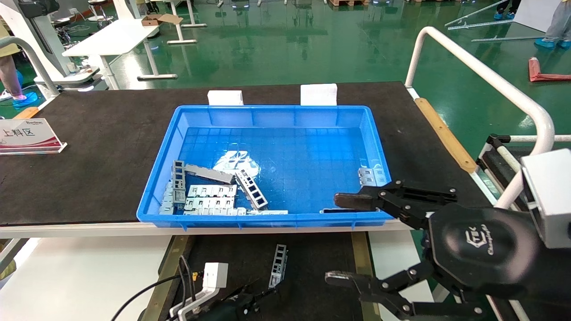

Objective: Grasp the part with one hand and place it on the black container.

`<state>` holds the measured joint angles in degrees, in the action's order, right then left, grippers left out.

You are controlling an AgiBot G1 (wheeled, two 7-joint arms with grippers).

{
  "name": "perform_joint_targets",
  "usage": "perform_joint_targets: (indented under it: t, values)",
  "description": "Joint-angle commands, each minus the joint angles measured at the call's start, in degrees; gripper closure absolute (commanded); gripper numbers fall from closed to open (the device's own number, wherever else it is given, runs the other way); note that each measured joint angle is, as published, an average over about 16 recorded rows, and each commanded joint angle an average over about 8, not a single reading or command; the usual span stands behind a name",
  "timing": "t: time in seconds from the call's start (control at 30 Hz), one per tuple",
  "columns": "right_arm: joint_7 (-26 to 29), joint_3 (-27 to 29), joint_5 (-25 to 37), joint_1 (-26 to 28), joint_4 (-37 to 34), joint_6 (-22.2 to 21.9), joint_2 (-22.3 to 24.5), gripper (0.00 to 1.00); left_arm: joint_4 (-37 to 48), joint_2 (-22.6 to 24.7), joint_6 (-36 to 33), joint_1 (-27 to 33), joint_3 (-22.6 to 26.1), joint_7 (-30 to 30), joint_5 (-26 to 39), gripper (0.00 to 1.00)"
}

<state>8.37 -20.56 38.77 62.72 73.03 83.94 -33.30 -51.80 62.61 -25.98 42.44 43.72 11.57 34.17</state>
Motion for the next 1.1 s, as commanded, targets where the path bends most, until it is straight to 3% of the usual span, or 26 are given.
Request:
perform_joint_targets:
  t: [0.03,0.63,1.1]
  values:
    - [0.00,0.00,0.00,0.00,0.00,0.00,0.00,0.00,-1.32,-1.67,-1.02,-0.04,0.86,0.24,0.74,0.00]
    - [-0.01,-0.02,-0.01,0.00,0.00,-0.01,0.01,0.00,-13.69,-14.98,-11.20,1.82,2.81,2.91,2.79,0.00]
    - [-0.01,-0.03,-0.02,0.01,0.00,-0.01,0.01,0.00,-16.83,-19.59,-15.26,2.76,1.42,3.38,1.41,0.00]
